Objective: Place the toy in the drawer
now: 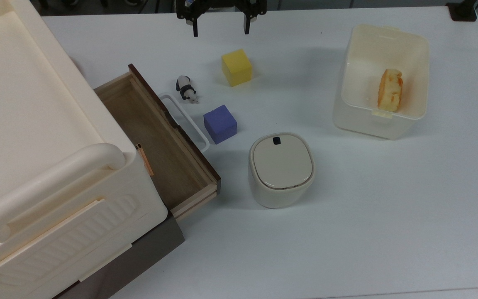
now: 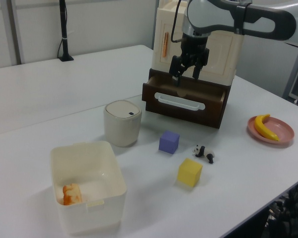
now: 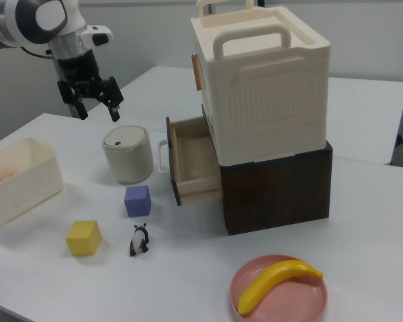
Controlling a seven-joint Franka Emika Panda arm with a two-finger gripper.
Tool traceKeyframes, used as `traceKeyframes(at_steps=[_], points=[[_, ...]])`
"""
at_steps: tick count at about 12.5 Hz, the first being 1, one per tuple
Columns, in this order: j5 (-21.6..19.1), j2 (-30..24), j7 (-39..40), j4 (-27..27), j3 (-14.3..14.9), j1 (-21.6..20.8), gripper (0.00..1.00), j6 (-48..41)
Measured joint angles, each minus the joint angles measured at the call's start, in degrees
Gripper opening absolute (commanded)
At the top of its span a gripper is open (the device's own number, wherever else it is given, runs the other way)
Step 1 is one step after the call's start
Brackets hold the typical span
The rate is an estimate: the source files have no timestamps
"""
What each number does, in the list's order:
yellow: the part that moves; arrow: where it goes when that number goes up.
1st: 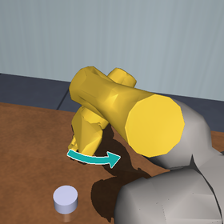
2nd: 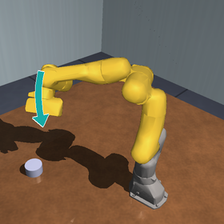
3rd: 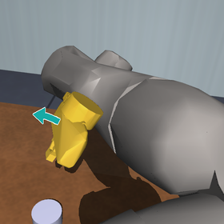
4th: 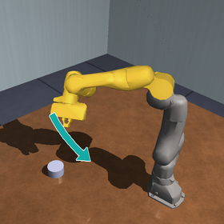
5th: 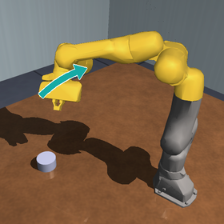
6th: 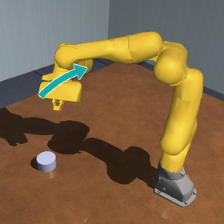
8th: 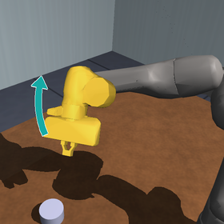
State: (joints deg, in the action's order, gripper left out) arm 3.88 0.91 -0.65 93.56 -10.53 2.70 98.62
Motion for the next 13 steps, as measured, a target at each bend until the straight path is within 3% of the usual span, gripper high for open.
traceKeyframes(at_steps=[13], points=[[0.0, 0.0, 0.0, 0.1, 0.0, 0.0, 1.00, -0.9]])
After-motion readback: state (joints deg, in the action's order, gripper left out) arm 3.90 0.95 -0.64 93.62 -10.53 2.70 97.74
